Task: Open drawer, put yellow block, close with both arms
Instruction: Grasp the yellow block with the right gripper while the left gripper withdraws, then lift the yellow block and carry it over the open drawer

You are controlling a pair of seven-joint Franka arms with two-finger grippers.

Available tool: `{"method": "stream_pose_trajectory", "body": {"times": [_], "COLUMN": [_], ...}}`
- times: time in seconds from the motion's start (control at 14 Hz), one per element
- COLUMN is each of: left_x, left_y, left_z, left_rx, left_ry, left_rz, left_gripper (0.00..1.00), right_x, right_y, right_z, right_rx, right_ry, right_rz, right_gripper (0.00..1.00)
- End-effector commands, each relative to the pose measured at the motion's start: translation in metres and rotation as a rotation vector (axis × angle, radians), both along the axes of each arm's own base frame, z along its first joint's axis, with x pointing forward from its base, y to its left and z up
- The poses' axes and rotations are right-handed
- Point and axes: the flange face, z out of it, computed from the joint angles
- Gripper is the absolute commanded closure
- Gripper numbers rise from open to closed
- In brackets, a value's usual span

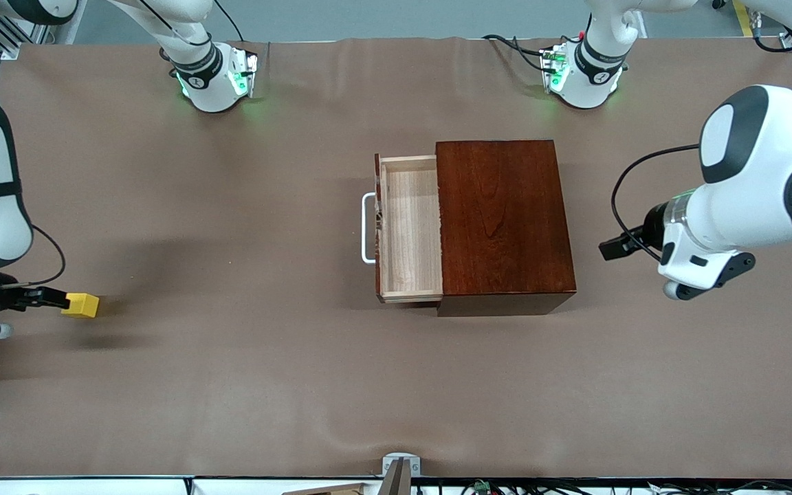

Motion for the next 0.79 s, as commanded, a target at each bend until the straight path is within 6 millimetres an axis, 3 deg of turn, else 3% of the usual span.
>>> {"method": "stream_pose_trajectory", "body": {"times": [0.0,0.29,0.57,0.64,0.71], "left_x": [-0.033,-0.032,-0.032,-0.031,-0.031], "left_y": [0.01,0.023,0.084,0.091,0.096], "left_z": [0.009,0.014,0.035,0.036,0.037], "left_rx": [0.038,0.016,-0.023,-0.033,-0.038], "left_ry": [-0.004,-0.013,-0.05,-0.051,-0.055], "left_rz": [-0.097,-0.203,-0.276,-0.305,-0.322], "left_gripper": [0.0,0.0,0.0,0.0,0.0], "right_x": [-0.005,-0.003,-0.006,-0.007,-0.009], "right_y": [-0.001,0.002,0.003,0.002,0.0], "right_z": [-0.024,-0.055,-0.078,-0.082,-0.083], "right_rx": [0.023,0.02,0.027,0.028,0.029], "right_ry": [0.005,-0.001,0.023,0.029,0.032], "right_rz": [-0.074,-0.072,-0.072,-0.071,-0.068], "right_gripper": [0.0,0.0,0.0,0.0,0.22]}}
